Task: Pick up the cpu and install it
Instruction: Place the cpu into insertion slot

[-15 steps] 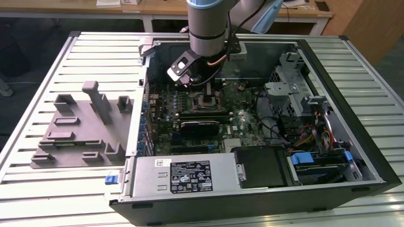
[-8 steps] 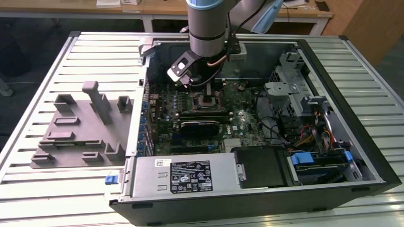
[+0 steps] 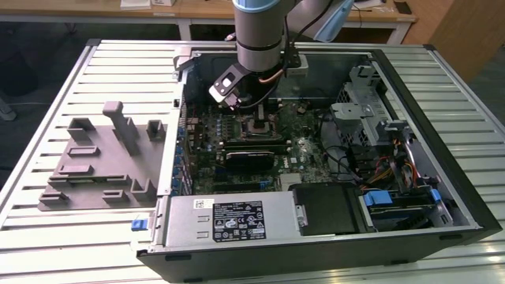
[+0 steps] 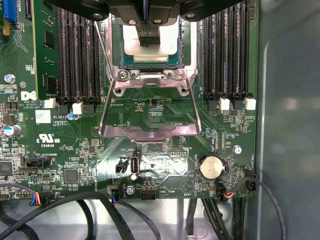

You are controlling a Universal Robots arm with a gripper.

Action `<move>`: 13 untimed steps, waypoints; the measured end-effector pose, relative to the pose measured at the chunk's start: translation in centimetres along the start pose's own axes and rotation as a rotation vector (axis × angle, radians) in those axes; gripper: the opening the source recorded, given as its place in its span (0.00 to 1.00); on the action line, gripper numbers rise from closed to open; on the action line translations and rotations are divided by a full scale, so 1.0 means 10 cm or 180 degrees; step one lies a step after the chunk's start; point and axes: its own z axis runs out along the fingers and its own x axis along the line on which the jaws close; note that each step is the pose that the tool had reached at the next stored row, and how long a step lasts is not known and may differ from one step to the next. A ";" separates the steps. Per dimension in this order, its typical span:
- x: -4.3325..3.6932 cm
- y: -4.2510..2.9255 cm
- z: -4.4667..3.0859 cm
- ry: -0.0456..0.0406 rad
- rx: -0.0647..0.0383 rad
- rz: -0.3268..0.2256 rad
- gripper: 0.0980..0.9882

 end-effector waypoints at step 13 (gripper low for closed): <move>0.003 0.008 -0.097 0.0003 -0.0002 0.0000 0.01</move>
